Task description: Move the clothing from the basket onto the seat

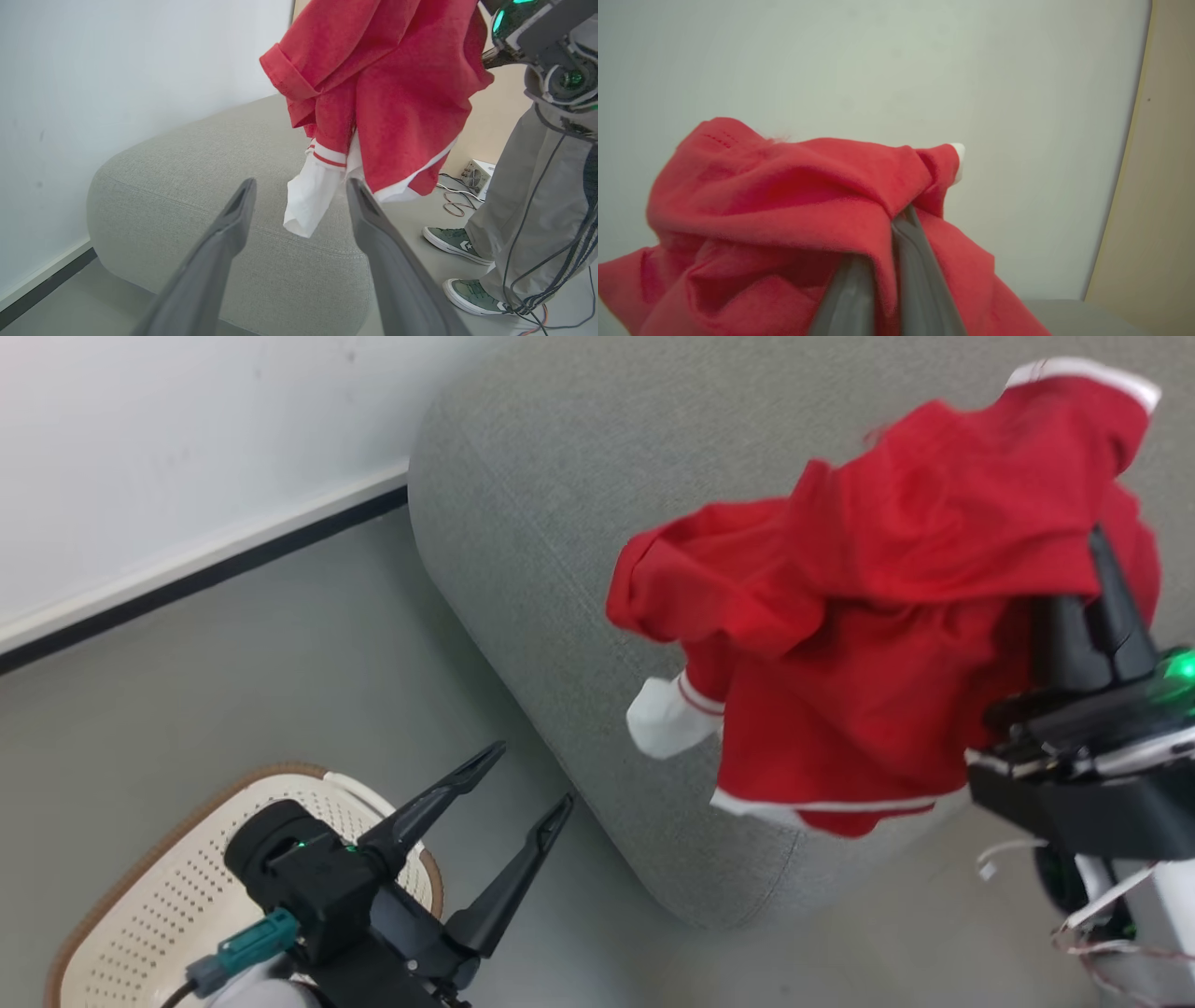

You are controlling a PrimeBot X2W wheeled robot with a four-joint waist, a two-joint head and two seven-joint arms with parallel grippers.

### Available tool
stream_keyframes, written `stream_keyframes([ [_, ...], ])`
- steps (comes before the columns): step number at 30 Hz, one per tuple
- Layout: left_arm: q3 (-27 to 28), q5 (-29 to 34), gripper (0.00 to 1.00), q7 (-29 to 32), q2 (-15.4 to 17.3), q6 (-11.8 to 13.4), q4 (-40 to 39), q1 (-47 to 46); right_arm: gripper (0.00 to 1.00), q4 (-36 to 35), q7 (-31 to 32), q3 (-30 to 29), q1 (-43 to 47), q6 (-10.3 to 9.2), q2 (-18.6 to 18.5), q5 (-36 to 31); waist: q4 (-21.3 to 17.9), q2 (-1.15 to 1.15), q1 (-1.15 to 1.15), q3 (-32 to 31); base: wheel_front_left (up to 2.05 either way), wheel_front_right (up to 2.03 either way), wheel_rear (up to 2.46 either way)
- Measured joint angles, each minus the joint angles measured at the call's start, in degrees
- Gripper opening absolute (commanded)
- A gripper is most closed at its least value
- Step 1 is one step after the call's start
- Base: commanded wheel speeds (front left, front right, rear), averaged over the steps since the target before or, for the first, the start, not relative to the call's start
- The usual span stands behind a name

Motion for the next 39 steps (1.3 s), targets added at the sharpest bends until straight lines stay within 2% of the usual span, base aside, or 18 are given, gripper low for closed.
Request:
stream_keyframes([
  [4, 0.59, 0.01, 1.0, 0.48, 2.18, 0.1, -2.08, 0.01, 0.0, 1.19, 0.1, -2.03, -3.65, 0.4, -0.45, 1.16, 0.9, 0.0, 0.0, 1.9, 0.0, 0.0, 0.0],
  [14, 2.99, 0.15, 1.0, 1.78, 8.29, -0.12, -7.93, 0.01, 0.0, 9.4, 3.12, -5.99, -13.06, 2.07, -1.74, 5.27, 3.95, 0.0, 0.01, 8.33, 0.0, 0.0, 0.0],
  [17, 3.94, 0.14, 1.0, 2.02, 9.99, -0.16, -9.67, 0.0, 0.0, 11.9, 4.03, -7.87, -14.88, 2.09, -3.31, 5.56, 5.02, 0.0, 0.01, 10.52, 0.0, 0.0, 0.0],
  [20, 5.98, 0.03, 1.0, 2.02, 12.66, -0.57, -11.46, -0.01, 0.0, 13.79, 5.15, -10.83, -16.34, 1.93, -4.91, 6.2, 6.49, 0.0, 0.01, 13.55, 0.0, 0.0, 0.0],
  [26, 9.1, -0.62, 1.0, 1.9, 16.6, -0.57, -13.94, 0.01, 0.0, 15.19, 6.73, -13.61, -18.77, 0.93, -5.45, 6.97, 8.56, 0.01, 0.01, 18.28, 0.0, 0.0, 0.0],
  [33, 13.36, -1.29, 1.0, 0.52, 21.4, -0.51, -15.92, 0.34, 0.0, 16.48, 8.43, -18.55, -20.74, -0.27, -5.75, 4.08, 10.43, 0.01, 0.01, 24.0, 0.0, 0.0, 0.0],
  [39, 15.44, -2.93, 1.0, -0.85, 23.34, -0.57, -16.02, 0.9, 0.0, 19.76, 9.55, -21.51, -20.12, -0.63, -4.9, 1.54, 11.5, 0.01, 0.01, 27.94, 0.0, 0.0, 0.0],
])
